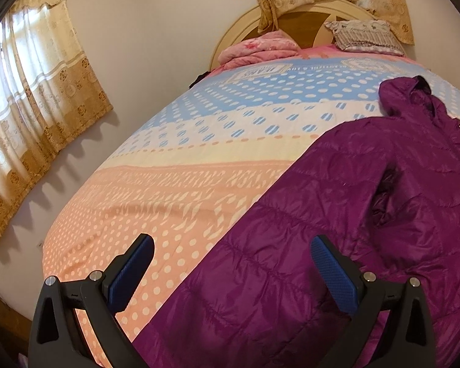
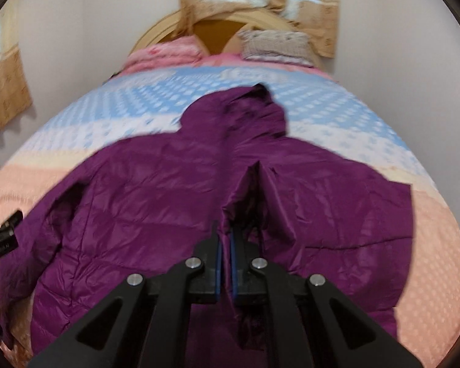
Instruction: Fold large clothes
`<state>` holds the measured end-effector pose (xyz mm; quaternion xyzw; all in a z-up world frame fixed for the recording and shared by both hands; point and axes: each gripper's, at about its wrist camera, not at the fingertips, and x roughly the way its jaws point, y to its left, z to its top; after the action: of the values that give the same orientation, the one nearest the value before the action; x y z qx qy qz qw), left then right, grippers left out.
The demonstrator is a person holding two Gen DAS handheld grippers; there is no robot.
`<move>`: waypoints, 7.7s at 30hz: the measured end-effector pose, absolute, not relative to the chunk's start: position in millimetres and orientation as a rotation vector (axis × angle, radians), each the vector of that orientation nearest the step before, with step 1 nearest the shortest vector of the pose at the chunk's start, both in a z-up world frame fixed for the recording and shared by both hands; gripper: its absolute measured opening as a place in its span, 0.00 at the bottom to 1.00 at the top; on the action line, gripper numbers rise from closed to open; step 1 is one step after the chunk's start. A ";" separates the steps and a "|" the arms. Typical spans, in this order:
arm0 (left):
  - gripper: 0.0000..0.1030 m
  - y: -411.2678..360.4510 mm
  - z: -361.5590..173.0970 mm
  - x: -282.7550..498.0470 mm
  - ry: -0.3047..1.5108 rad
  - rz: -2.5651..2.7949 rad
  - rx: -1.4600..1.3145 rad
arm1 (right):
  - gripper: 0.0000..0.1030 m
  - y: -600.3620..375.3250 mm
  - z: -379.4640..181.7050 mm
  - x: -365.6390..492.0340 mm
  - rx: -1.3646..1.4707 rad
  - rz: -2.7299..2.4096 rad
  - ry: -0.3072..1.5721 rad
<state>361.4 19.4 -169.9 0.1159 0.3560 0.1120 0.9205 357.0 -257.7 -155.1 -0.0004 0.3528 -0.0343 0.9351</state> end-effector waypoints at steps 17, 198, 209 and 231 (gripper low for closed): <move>0.99 -148.0 -139.4 340.9 0.767 -0.188 0.168 | 0.87 -383.3 -139.7 215.2 0.110 -0.285 0.606; 0.03 -125.6 -68.3 256.0 0.486 -0.267 0.261 | 0.85 -373.9 -181.5 196.0 0.183 -0.222 0.675; 0.97 -211.0 -79.1 243.2 0.347 -0.267 0.359 | 0.85 -379.2 -197.5 199.6 0.190 -0.218 0.717; 0.97 1.8 -179.9 321.7 0.704 0.158 0.131 | 0.28 -334.6 -201.0 331.8 0.291 0.088 0.908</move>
<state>321.7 1.8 -179.9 0.0639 0.3440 0.0772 0.9336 331.8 -334.6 -201.0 0.1401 0.4367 0.0424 0.8876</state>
